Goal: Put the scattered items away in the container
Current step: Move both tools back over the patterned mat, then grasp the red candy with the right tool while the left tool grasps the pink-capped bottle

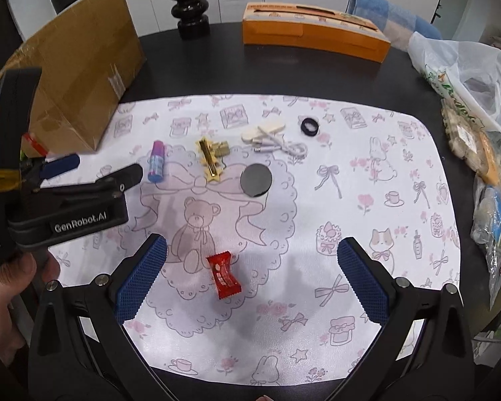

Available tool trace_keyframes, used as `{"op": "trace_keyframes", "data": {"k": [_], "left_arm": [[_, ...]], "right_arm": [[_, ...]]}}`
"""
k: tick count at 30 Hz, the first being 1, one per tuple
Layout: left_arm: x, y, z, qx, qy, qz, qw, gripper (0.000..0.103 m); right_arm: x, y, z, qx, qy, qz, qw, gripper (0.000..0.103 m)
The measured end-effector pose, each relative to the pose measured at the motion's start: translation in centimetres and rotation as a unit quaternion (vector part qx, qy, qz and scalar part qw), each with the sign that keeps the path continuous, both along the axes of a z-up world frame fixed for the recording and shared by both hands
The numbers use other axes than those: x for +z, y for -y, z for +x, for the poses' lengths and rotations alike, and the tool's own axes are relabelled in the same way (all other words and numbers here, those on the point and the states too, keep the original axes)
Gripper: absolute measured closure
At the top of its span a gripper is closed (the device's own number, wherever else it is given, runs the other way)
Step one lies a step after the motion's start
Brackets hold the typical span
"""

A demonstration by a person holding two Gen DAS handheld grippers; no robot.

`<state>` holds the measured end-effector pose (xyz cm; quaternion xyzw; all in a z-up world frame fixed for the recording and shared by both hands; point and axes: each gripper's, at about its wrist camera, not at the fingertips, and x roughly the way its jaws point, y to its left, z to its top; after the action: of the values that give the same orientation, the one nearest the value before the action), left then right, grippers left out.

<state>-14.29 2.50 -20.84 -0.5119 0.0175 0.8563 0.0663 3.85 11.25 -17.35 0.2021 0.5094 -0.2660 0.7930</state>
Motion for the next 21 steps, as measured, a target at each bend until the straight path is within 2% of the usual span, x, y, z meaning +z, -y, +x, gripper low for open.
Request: {"op": "trace_keyframes", "data": {"k": [8, 15, 19, 21], "left_arm": [[-2.3, -0.4, -1.6, 0.000, 0.023, -0.001, 0.9997, 0.001], [-3.5, -1.1, -2.5, -0.008, 0.017, -0.021, 0.9996, 0.002], [-4.2, -1.1, -3.0, -0.012, 0.020, -0.020, 0.9995, 0.017], [-4.5, -1.0, -3.3, -0.011, 0.024, -0.016, 0.9995, 0.017]], "right_arm": [[-3.5, -0.2, 0.4, 0.005, -0.024, 0.027, 0.999, 0.000], [-5.8, -0.5, 0.8, 0.013, -0.050, 0.036, 0.998, 0.000], [-7.3, -0.7, 1.1, 0.020, -0.067, 0.040, 0.997, 0.000], [-7.7, -0.8, 1.4, 0.023, -0.073, 0.038, 0.996, 0.000]]}}
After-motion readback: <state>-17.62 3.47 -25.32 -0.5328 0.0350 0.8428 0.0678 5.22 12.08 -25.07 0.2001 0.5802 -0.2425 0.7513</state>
